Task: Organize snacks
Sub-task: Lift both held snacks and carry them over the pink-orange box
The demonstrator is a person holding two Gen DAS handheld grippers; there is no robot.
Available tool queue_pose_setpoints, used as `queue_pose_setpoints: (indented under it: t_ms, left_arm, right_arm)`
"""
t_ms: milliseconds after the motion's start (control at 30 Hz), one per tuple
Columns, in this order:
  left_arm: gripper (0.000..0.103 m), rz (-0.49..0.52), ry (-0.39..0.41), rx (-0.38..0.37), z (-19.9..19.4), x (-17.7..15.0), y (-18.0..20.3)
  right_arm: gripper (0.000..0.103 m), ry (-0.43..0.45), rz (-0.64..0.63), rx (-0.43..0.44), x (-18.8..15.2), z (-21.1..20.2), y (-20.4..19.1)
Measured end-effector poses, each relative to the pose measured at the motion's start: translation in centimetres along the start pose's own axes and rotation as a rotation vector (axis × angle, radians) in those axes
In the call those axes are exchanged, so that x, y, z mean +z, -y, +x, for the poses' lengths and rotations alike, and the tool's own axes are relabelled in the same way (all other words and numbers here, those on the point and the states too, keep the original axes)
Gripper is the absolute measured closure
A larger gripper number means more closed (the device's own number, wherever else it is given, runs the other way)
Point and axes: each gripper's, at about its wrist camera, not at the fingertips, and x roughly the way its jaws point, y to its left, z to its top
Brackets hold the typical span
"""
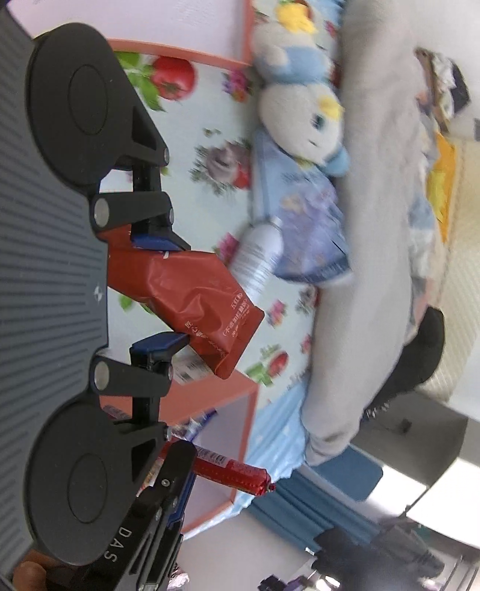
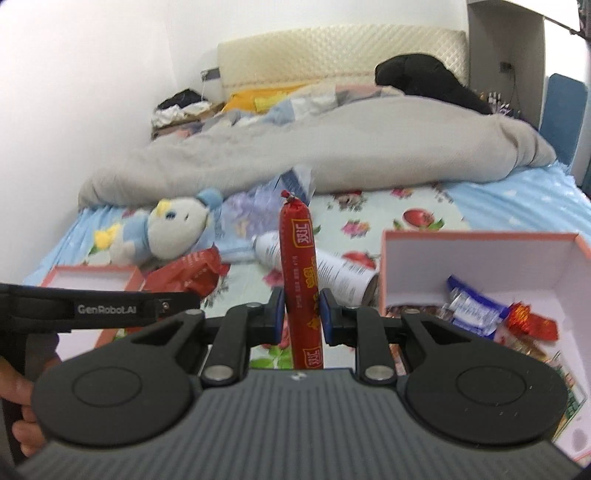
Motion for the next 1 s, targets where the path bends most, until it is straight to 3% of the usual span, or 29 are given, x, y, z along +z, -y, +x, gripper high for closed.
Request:
queue_pose_setpoints:
  t_ms: [333, 600, 833, 1000]
  left_arm:
    - [0.053, 0.069, 0.105, -0.088, -2.5, 5.3, 4.8]
    - [0.053, 0.111, 0.151, -0.165, -3.9, 7.5, 8.5]
    - [0.053, 0.165, 0.132, -0.220, -2.2, 8.3, 12.4]
    - [0.053, 0.214, 0.097, -0.248, 0.0, 7.8, 15.3]
  right_arm:
    - [0.080, 0.102, 0.023, -0.067, 4.4, -3.3, 2.2]
    - [0.080, 0.155, 0.016, -0.119, 6.0, -5.9, 4.0]
    - [0.080, 0.138, 0.046, -0.182, 6.0, -6.5, 6.8]
    - [0.080, 0.065, 0.081, -0.217, 5.5, -5.5, 9.4]
